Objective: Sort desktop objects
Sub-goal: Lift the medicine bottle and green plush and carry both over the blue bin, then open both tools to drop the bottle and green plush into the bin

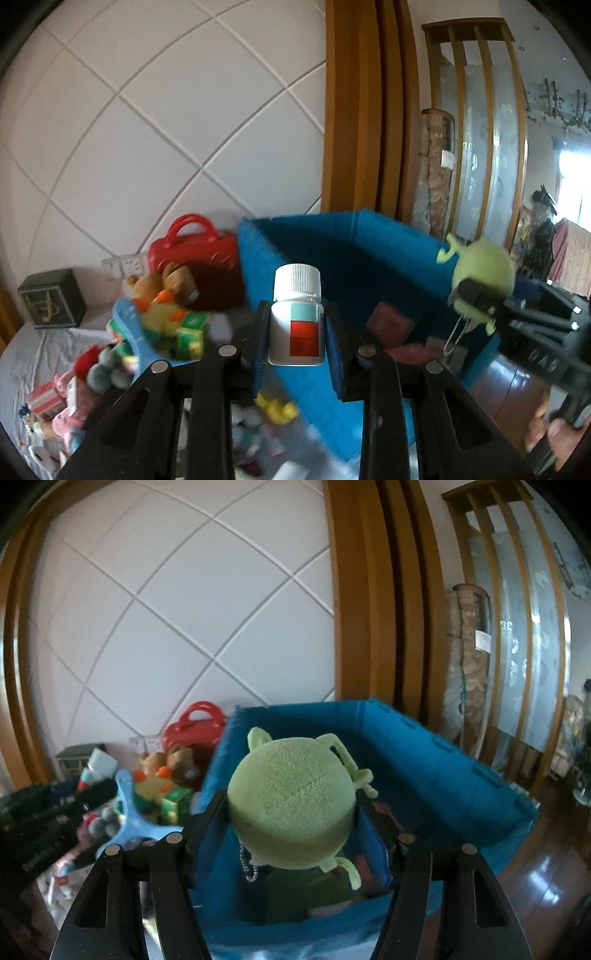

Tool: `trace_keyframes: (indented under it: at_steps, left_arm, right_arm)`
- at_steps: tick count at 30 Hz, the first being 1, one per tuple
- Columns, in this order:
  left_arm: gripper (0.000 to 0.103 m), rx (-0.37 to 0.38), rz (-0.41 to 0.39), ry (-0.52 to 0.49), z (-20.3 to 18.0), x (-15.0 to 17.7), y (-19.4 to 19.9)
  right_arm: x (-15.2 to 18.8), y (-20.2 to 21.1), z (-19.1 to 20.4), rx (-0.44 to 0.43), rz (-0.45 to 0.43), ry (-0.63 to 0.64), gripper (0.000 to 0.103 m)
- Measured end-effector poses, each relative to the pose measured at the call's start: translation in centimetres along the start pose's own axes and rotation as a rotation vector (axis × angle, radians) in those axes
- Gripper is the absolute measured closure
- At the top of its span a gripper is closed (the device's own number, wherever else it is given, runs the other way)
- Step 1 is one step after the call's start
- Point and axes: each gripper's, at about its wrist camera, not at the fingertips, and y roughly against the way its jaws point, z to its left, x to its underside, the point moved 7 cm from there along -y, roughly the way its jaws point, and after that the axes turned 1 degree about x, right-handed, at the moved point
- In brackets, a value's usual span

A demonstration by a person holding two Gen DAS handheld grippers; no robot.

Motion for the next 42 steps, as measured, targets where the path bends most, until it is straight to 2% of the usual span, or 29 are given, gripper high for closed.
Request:
trace_keyframes:
  at_steps: [3,7,10,14,20,26,34,37,38,40,42]
  left_arm:
    - [0.076,-0.005,-0.002,-0.010,-4.1,-1.3,-2.2]
    - [0.076,-0.009,0.037,-0.014,-9.0,-2.1,-5.5]
    - [0.076,-0.023,0.105,-0.019,-12.1,-1.9,-8.4]
    - [0.076,-0.058,0.214,-0.011,-14.4,-0.8,-11.8]
    - [0.076,-0.082,0.382,0.039,-15.0,2.5,-14.5]
    - [0.076,-0.120,0.427,0.051,-15.0,3.8,-15.1]
    - [0.076,-0.132,0.455,0.038,-15.2,3.9,-15.4]
    - [0.076,-0.136,0.468,0.033,-15.3,4.0,-15.6]
    - [0.073,-0.138,0.468,0.034,-15.3,4.0,-15.6]
    - [0.066,-0.137,0.466,0.035,-15.3,3.9,-15.6]
    - [0.054,-0.137,0.460,0.028,-15.3,3.8,-15.6]
  right_arm:
    - [-0.5,-2.0,-4.0,-0.008,0.014,0.000,0.038]
    - [-0.5,-5.2,-8.9,-0.010,0.051,0.015,0.038]
    - [0.3,-7.6,-11.8,-0.004,0.105,0.037,0.038]
    - [1.7,-10.5,-15.0,-0.021,0.184,0.065,0.038]
    - [3.5,-12.7,-17.2,-0.053,0.258,0.090,0.038]
    - [4.6,-14.0,-17.4,-0.079,0.298,0.100,0.037]
    - [4.3,-14.3,-17.5,-0.044,0.325,0.141,0.037]
    - [4.1,-14.3,-17.8,-0.031,0.321,0.138,0.034]
    - [4.1,-14.2,-17.9,-0.029,0.320,0.137,0.030]
    - [4.1,-14.1,-18.1,-0.023,0.315,0.131,0.020]
    - [3.7,-13.7,-18.3,-0.018,0.301,0.126,0.010]
